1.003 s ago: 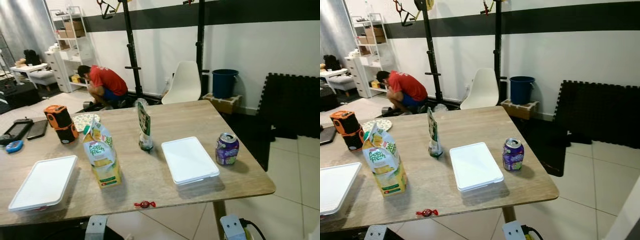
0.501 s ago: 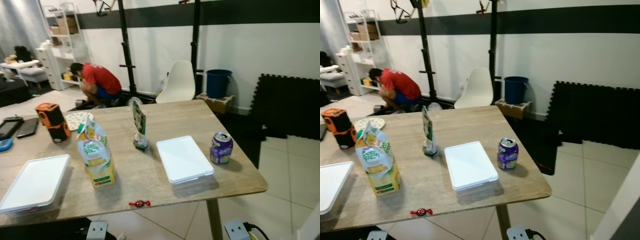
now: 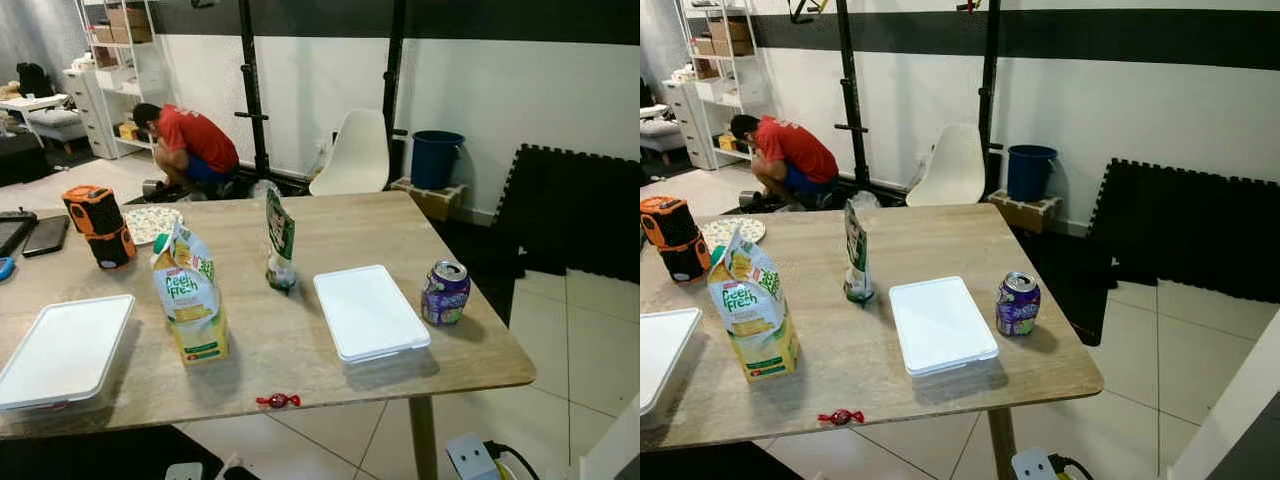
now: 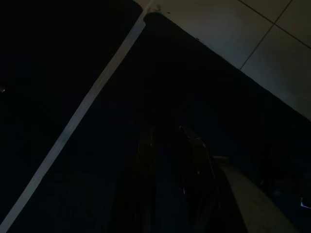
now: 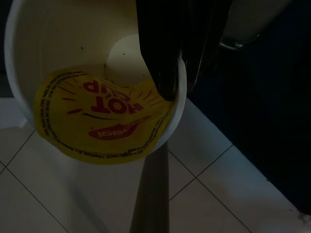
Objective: Restocking fridge
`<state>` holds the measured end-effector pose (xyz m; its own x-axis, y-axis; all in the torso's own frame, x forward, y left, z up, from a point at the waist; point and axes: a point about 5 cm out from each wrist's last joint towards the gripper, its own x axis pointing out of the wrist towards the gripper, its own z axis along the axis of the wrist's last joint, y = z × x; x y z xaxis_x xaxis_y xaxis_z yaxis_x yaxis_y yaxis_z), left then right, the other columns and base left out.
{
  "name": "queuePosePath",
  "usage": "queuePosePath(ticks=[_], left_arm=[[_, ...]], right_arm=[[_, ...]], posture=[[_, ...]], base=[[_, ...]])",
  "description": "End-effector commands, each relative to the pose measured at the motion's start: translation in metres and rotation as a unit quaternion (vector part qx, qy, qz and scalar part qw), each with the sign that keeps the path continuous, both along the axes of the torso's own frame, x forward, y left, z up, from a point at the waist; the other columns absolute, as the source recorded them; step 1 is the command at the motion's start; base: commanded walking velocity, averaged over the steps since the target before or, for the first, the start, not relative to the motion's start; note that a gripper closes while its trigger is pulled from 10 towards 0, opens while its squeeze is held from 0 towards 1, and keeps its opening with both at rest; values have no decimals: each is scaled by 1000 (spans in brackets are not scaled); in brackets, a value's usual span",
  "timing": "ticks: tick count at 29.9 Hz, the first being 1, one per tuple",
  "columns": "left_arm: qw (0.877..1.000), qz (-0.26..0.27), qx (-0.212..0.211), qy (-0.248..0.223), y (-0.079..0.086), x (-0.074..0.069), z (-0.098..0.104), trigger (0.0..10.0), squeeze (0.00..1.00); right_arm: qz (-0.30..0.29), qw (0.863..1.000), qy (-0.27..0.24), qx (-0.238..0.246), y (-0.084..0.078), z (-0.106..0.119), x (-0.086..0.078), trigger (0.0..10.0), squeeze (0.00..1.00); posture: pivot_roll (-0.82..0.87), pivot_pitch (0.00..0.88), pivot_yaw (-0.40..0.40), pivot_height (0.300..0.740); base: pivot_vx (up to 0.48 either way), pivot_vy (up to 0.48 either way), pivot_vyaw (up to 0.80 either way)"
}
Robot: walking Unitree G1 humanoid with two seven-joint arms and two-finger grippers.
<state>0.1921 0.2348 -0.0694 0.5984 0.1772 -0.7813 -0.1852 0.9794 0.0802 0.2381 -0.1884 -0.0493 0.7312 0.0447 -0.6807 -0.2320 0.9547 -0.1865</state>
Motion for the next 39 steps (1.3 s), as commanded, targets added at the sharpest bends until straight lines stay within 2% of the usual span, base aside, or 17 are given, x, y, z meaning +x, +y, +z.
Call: queuePosePath(ticks=[1, 4, 7, 8, 12, 25, 30, 35, 39], left_arm=[[1000, 0, 6, -5, 3, 0, 1, 10000, 0], [1000, -5, 8, -5, 3, 0, 2, 10000, 0], [1000, -8, 10, -7, 5, 1, 3, 10000, 0], [1000, -8, 10, -7, 5, 1, 3, 10000, 0], [1000, -17, 10, -16, 4, 9, 6, 10000, 0], [999, -48, 11, -16, 0, 17, 10, 10000, 0], [999, -49, 9, -12, -1, 16, 9, 10000, 0], [999, -39, -6, -29, -2, 19, 11, 10000, 0], [998, -50, 1, -27, -3, 20, 11, 10000, 0]], right_arm=[[-5, 1000, 8, 6, 1, -2, -1, 10000, 0], [-24, 999, 11, 18, 0, -3, -3, 10000, 0], [-87, 995, 12, 44, -6, -3, -3, 10000, 0], [-87, 995, 12, 44, -6, -3, -3, 10000, 0], [-136, 988, 18, 68, -11, -5, -6, 10000, 0], [-149, 986, 14, 79, -10, -7, -10, 10000, 0], [-149, 985, 17, 81, -8, -9, -13, 10000, 0], [-144, 985, 10, 91, -4, -9, -14, 10000, 0], [-146, 985, 11, 96, -3, -10, -16, 10000, 0]], posture=[[36, 58, 2, 740], [37, 59, 6, 740], [36, 62, 13, 740], [36, 62, 13, 740], [32, 68, 28, 740], [23, 66, 55, 740], [24, 70, 53, 740], [21, 72, 64, 740], [13, 67, 64, 740]], base=[[0, 0, 0], [0, 0, 0], [0, 0, 0], [0, 0, 0], [0, 0, 0], [0, 0, 0], [0, 0, 0], [0, 0, 0], [0, 0, 0]])
